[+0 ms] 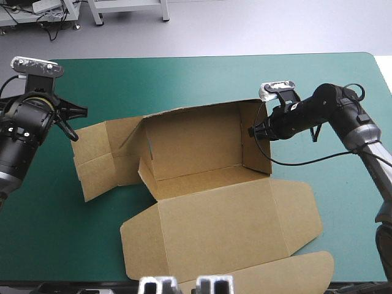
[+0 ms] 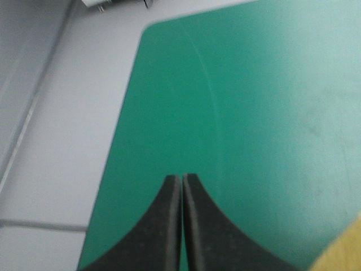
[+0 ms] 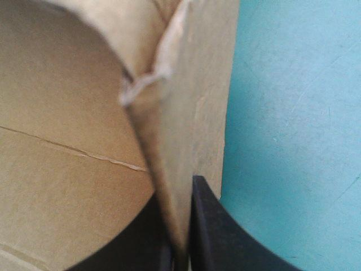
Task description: Fold the box
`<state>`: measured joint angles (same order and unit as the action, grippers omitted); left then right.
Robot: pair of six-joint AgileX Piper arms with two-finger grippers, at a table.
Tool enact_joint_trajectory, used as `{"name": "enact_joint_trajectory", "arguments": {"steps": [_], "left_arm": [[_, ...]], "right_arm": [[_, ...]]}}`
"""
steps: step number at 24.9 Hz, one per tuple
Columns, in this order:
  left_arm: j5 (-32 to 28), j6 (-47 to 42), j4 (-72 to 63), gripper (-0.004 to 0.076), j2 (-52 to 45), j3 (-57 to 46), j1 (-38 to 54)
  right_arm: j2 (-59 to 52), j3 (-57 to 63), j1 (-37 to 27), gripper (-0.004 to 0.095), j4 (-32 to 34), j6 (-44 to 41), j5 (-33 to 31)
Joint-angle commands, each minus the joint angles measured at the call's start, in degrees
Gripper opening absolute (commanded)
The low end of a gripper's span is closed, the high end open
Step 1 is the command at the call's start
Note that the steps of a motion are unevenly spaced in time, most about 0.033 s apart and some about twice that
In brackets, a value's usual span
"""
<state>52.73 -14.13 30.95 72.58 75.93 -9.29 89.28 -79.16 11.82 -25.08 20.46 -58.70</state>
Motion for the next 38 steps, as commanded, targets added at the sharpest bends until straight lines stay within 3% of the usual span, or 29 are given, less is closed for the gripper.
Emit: {"name": "enact_joint_trajectory", "arguments": {"steps": [1, 7, 11, 14, 16, 19, 23, 28, 34, 38], "left_arm": [[3.5, 7.3, -10.0, -0.0007, -2.4, 1.9, 2.7], [13.9, 10.6, -13.4, -0.0007, -3.6, 1.9, 3.4], [15.5, 12.0, -13.7, -0.0007, -5.5, 1.9, 3.4], [17.8, 12.0, -13.6, -0.0007, -5.8, 1.9, 3.4], [18.2, 12.0, -13.6, -0.0006, -5.7, 1.9, 3.4], [17.6, 12.0, -11.3, -0.0007, -5.6, 1.9, 3.4], [17.4, 12.0, -8.5, -0.0006, -5.6, 1.9, 6.3], [12.9, 13.7, -20.0, -0.0006, -5.6, 1.9, 17.6], [11.8, 15.3, -26.7, -0.0006, -5.5, 1.9, 24.3], [11.8, 17.7, -32.3, -0.0006, -5.2, 1.9, 25.1]], "right_arm": [[-2.1, -5.4, 0.4, 0.0, 0.6, -4.9, 0.4], [3.9, -9.3, 0.4, 0.0013, 4.8, -6.6, -2.2], [10.1, -9.3, 0.4, 0.0181, 4.3, -6.7, -0.7], [13.3, -9.5, 0.4, 0.0316, 4.3, -6.7, 3.9], [13.6, -9.5, 0.4, 0.0356, 4.5, -6.2, 6.8], [13.1, -13.9, 0.4, 0.0355, 5.1, -6.2, 6.6], [13.1, -25.6, 0.4, 0.0355, 5.2, -6.8, -2.7], [13.0, -35.3, 0.3, 0.0349, 7.6, -12.5, -12.9], [8.3, -34.7, 0.3, 0.0349, 11.2, -16.3, -12.9], [3.9, -27.4, 0.3, 0.0349, 11.3, -15.8, -12.9]]}}
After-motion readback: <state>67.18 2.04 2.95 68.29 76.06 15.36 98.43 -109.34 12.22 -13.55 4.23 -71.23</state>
